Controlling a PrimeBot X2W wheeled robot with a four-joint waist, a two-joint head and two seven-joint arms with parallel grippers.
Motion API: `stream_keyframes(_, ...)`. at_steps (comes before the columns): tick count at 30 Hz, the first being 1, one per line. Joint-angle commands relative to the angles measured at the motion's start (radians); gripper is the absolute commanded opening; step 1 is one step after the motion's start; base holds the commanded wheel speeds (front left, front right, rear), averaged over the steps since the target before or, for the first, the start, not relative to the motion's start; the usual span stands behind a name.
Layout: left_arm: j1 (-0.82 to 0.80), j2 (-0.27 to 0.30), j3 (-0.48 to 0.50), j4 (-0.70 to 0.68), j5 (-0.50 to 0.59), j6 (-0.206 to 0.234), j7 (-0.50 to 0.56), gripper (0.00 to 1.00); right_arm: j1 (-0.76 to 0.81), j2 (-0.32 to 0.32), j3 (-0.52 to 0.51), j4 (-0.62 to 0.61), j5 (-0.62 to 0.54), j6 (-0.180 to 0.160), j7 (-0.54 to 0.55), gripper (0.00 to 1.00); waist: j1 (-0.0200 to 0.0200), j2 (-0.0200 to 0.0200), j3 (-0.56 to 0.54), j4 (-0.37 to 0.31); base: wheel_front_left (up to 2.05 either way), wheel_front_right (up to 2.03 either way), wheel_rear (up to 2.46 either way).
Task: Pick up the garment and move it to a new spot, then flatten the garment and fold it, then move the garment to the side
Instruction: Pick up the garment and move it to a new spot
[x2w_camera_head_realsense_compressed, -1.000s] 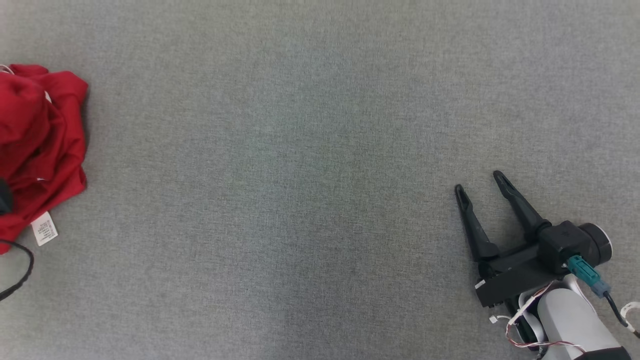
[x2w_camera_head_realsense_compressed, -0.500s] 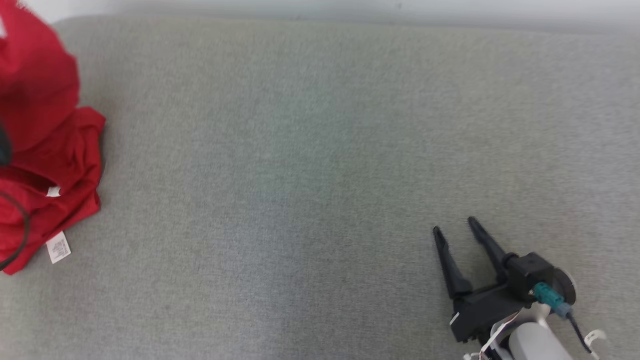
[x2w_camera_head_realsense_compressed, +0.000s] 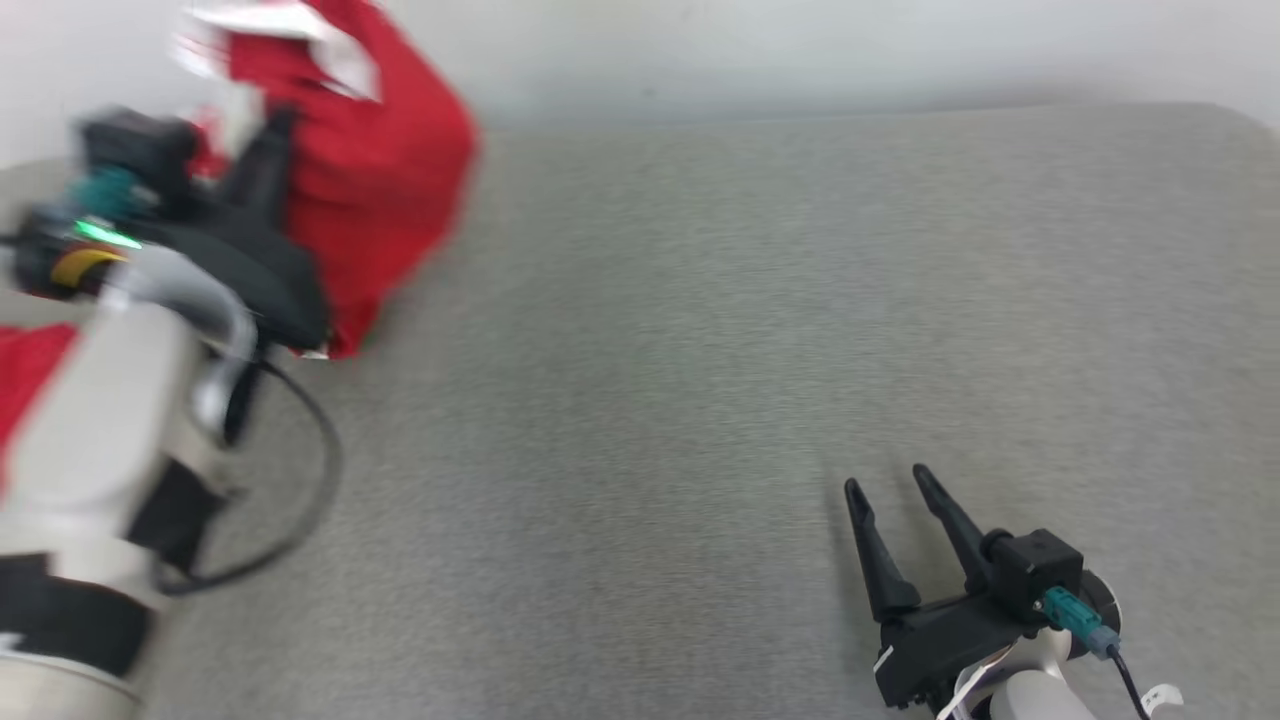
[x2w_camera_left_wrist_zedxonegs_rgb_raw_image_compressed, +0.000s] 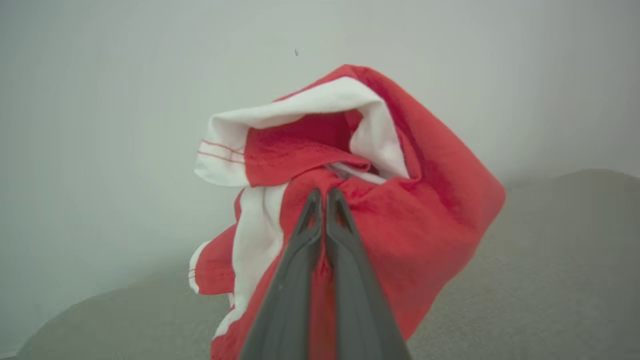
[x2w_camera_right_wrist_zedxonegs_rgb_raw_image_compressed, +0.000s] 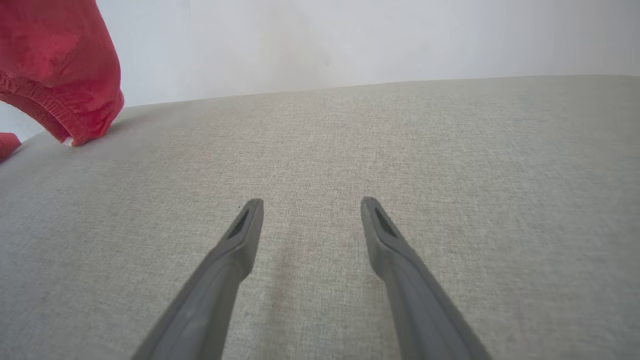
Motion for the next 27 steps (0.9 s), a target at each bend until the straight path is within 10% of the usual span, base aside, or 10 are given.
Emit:
stream_keyframes(1, 0.024, -0.020, -0.010, -0.005, -0.013, 0.002, -0.011, 0.00, 0.011, 0.006, 0.001, 0.005, 0.000, -0.002, 0.000, 1.00, -0.0001, -0.0002, -0.031, -0.074, 0.00, 0.00, 0.00)
stream_keyframes(12, 0.142, -0.246, -0.169, -0.018, -0.159, 0.002, -0.093, 0.00, 0.011, 0.038, 0.001, 0.008, -0.010, -0.002, 0.000, 1.00, -0.0001, -0.0002, -0.033, -0.232, 0.00, 0.00, 0.00)
stream_keyframes(21, 0.234, -0.292, -0.260, 0.036, -0.200, 0.002, -0.132, 0.00, 0.015, 0.036, -0.010, 0.011, -0.005, -0.002, 0.000, 1.00, -0.0001, -0.0002, -0.030, -0.264, 0.00, 0.00, 0.00)
stream_keyframes(22, 0.241, -0.293, -0.251, 0.030, -0.198, 0.002, -0.133, 0.22, 0.015, 0.035, -0.013, 0.011, -0.005, -0.002, 0.000, 1.00, -0.0001, -0.0002, -0.031, -0.260, 0.00, 0.00, 0.00)
stream_keyframes(24, 0.256, -0.287, -0.227, 0.021, -0.173, 0.002, -0.134, 1.00, 0.014, 0.034, -0.014, 0.010, -0.008, -0.002, 0.000, 1.00, -0.0001, -0.0002, -0.032, -0.250, 0.00, 0.00, 0.00)
stream_keyframes(27, 0.290, -0.272, -0.160, -0.006, -0.119, 0.004, -0.133, 1.00, 0.017, 0.033, -0.020, 0.007, -0.017, -0.002, 0.000, 1.00, -0.0001, -0.0002, -0.041, -0.229, 0.00, 0.00, 0.00)
